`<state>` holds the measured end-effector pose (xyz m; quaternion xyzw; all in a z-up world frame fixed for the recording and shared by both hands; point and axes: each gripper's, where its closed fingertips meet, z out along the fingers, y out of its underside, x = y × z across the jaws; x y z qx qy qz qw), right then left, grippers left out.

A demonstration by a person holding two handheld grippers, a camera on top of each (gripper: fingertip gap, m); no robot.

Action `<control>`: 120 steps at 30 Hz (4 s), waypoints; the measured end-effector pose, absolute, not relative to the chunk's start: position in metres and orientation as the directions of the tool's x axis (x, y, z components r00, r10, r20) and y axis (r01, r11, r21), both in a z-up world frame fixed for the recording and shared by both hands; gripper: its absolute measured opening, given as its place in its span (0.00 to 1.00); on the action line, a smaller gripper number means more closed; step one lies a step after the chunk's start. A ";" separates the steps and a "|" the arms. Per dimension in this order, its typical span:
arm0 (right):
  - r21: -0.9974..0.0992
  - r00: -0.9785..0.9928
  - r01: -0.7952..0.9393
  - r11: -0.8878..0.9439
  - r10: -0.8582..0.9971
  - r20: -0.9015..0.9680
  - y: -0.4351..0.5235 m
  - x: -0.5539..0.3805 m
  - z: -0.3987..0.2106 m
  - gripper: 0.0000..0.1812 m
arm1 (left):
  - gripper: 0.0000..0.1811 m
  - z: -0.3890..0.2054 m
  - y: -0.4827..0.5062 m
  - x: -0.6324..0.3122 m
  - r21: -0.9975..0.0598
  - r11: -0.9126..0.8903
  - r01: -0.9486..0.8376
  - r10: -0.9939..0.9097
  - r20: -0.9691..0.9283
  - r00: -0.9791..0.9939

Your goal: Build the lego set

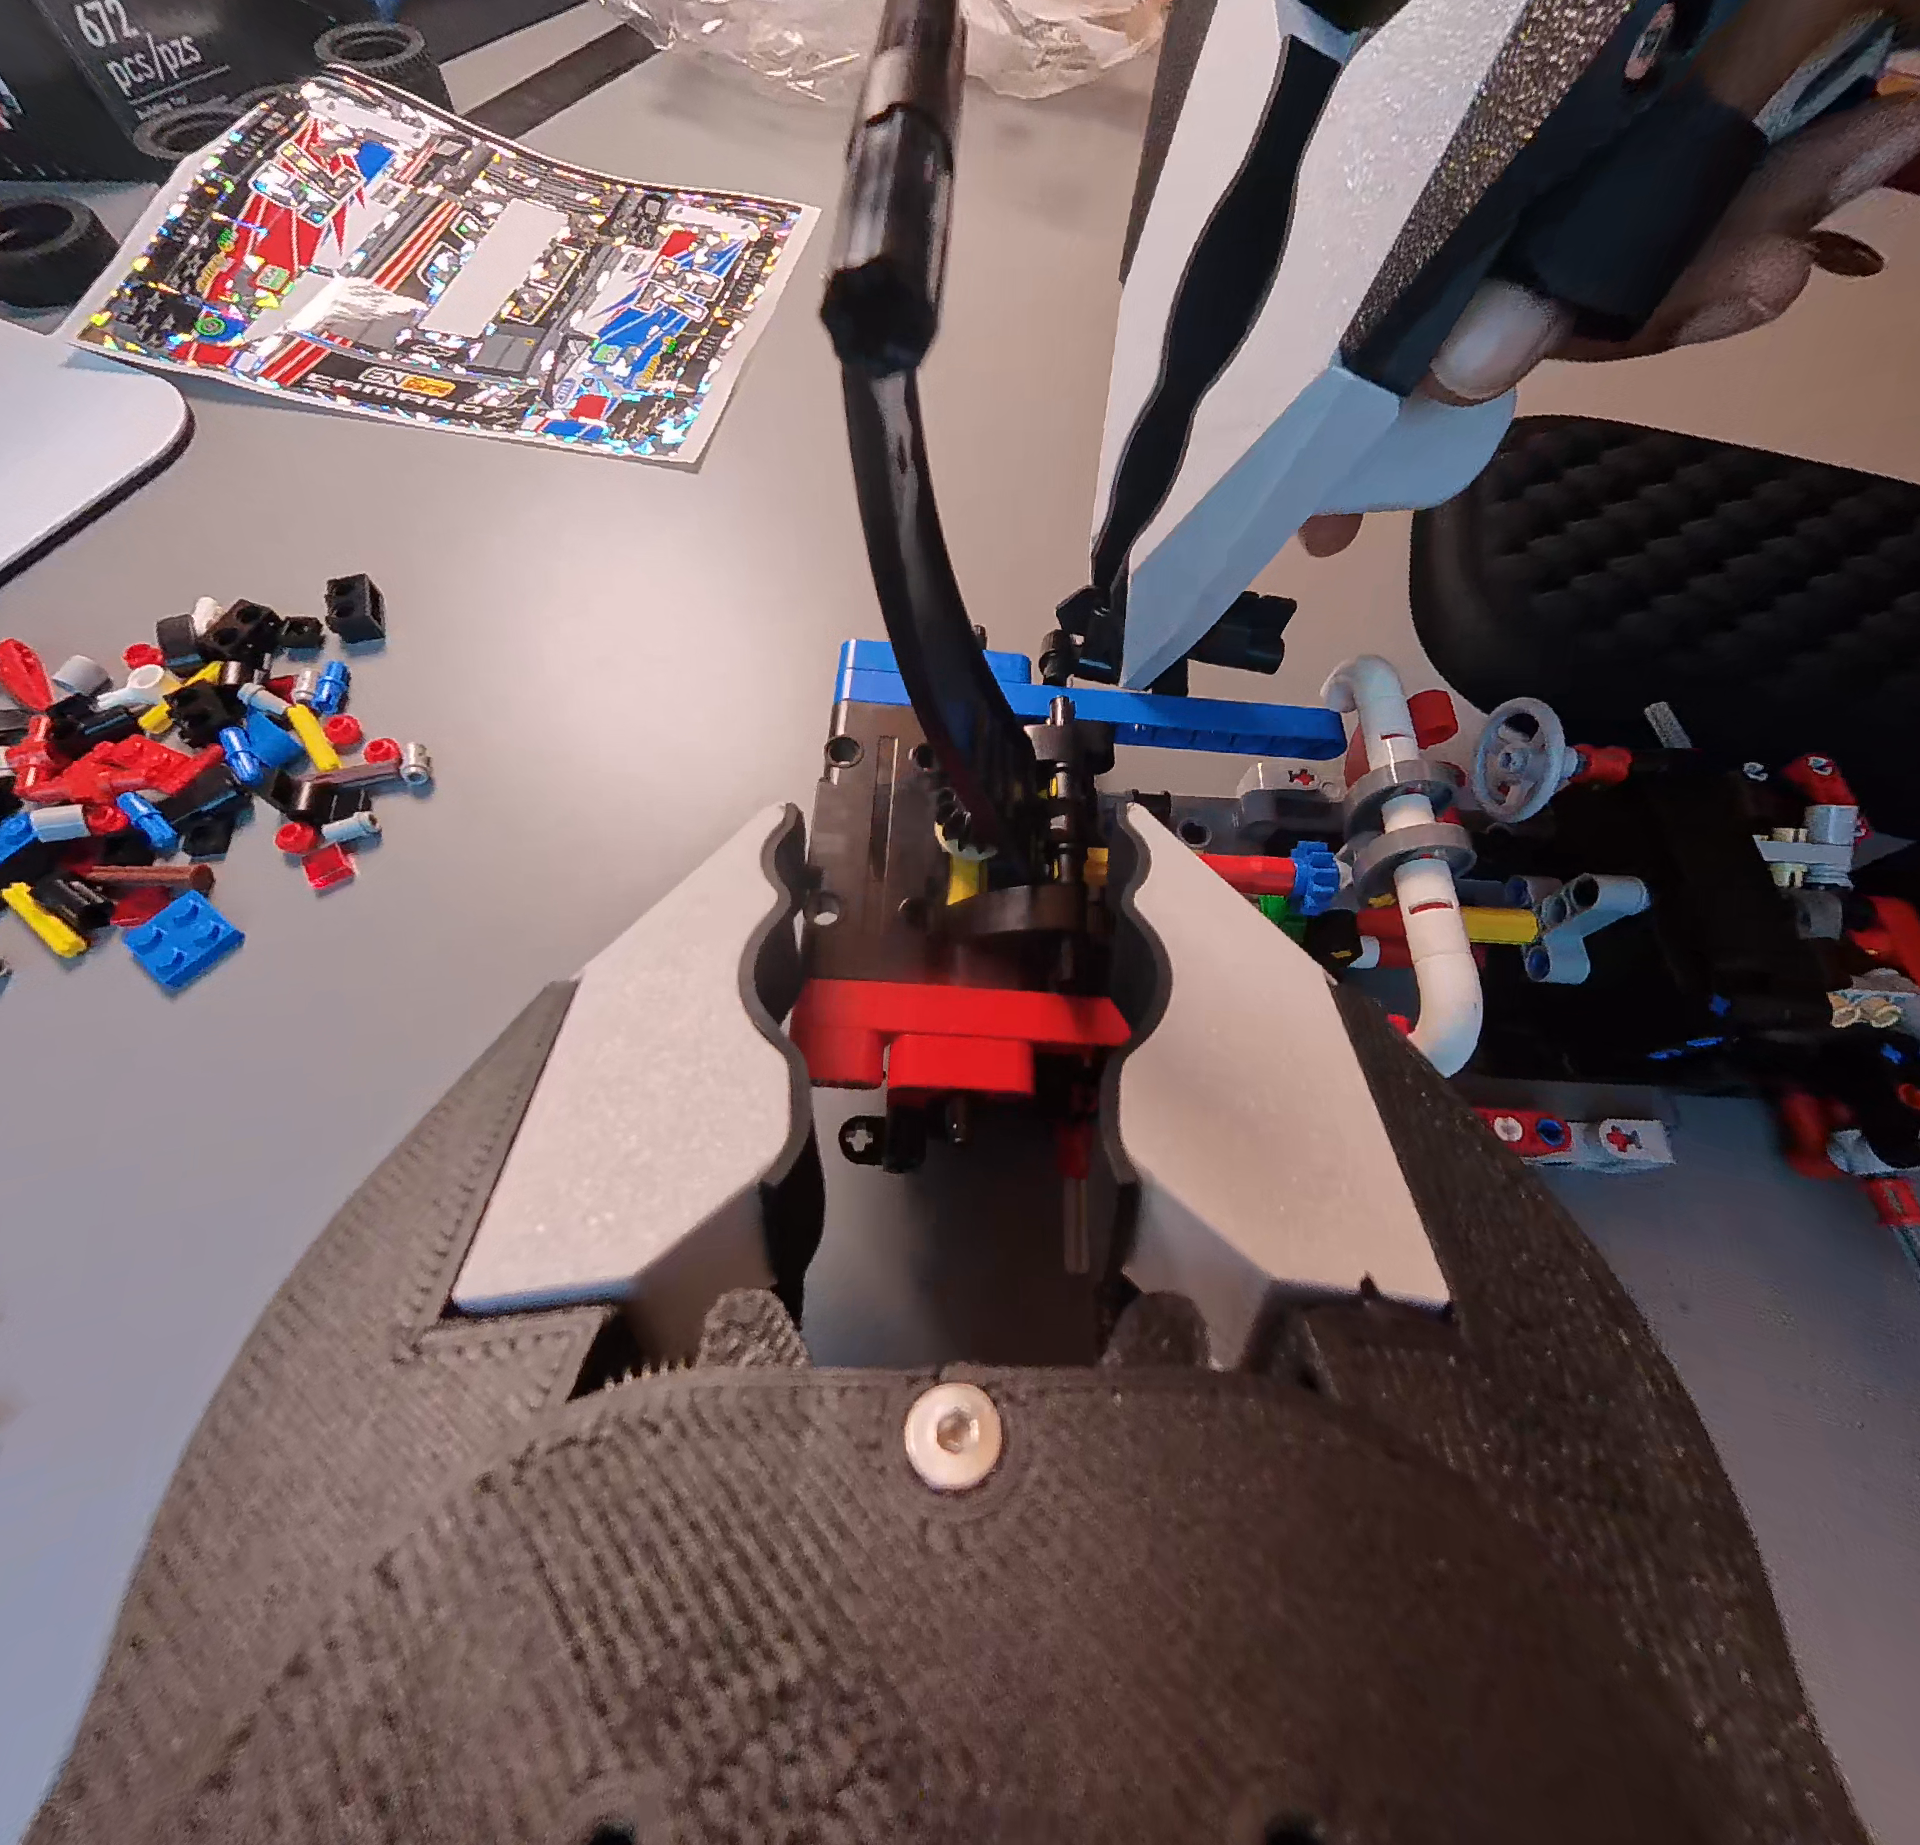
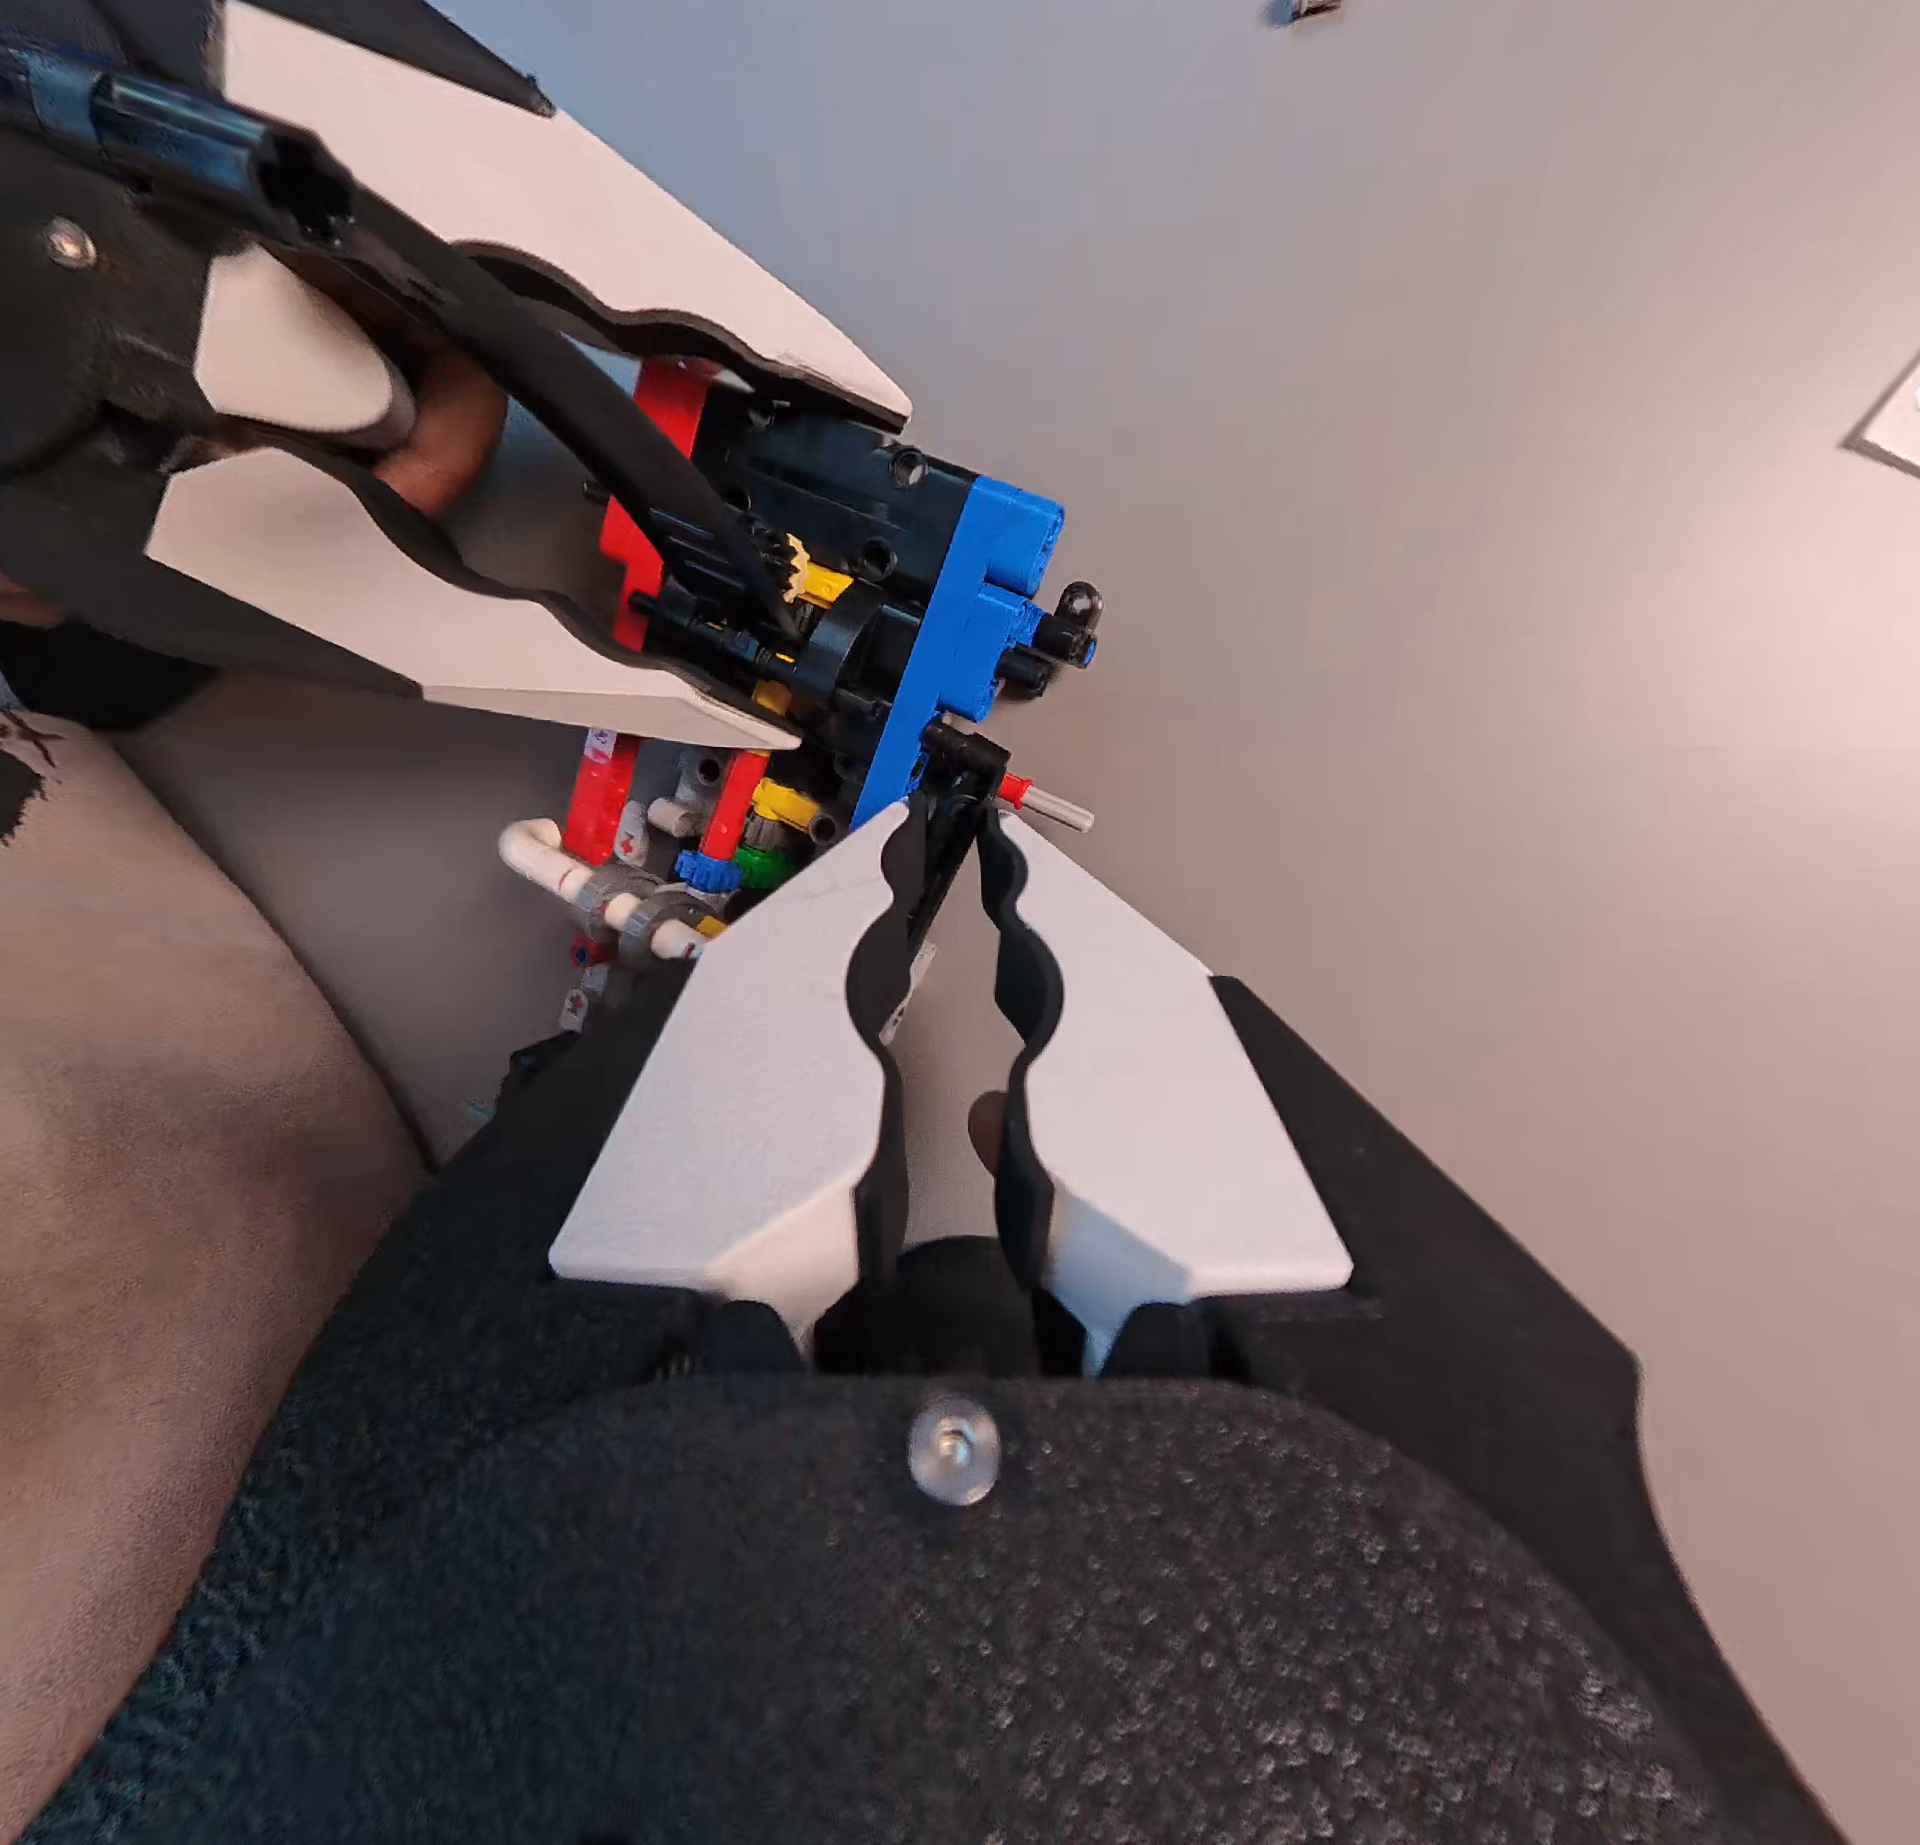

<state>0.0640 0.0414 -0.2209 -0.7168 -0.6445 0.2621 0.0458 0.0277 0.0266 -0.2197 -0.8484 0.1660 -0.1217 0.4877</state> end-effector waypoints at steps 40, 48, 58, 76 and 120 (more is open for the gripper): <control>-0.330 -0.127 0.760 -0.560 0.370 -0.920 0.030 0.068 -0.213 0.10 | 0.28 -0.215 0.033 0.030 -0.918 -0.313 -0.245 -0.635 0.010 0.773; -0.257 -0.107 0.757 -0.601 0.274 -0.956 0.035 0.065 -0.212 0.10 | 0.28 -0.215 0.031 0.033 -0.918 -0.293 -0.268 -0.650 -0.014 0.760; -0.208 0.013 0.792 -0.575 0.356 -0.934 0.035 0.066 -0.220 0.07 | 0.28 -0.215 0.028 0.037 -0.918 -0.280 -0.282 -0.666 -0.026 0.745; -0.224 0.054 0.857 -0.465 0.512 -0.857 0.032 0.065 -0.224 0.05 | 0.27 -0.215 0.026 0.037 -0.918 -0.284 -0.277 -0.650 -0.028 0.759; -0.384 0.062 0.872 -0.304 0.846 -0.530 0.036 0.071 -0.218 0.04 | 0.27 -0.215 0.028 0.031 -0.890 -0.363 -0.276 -0.500 -0.064 0.864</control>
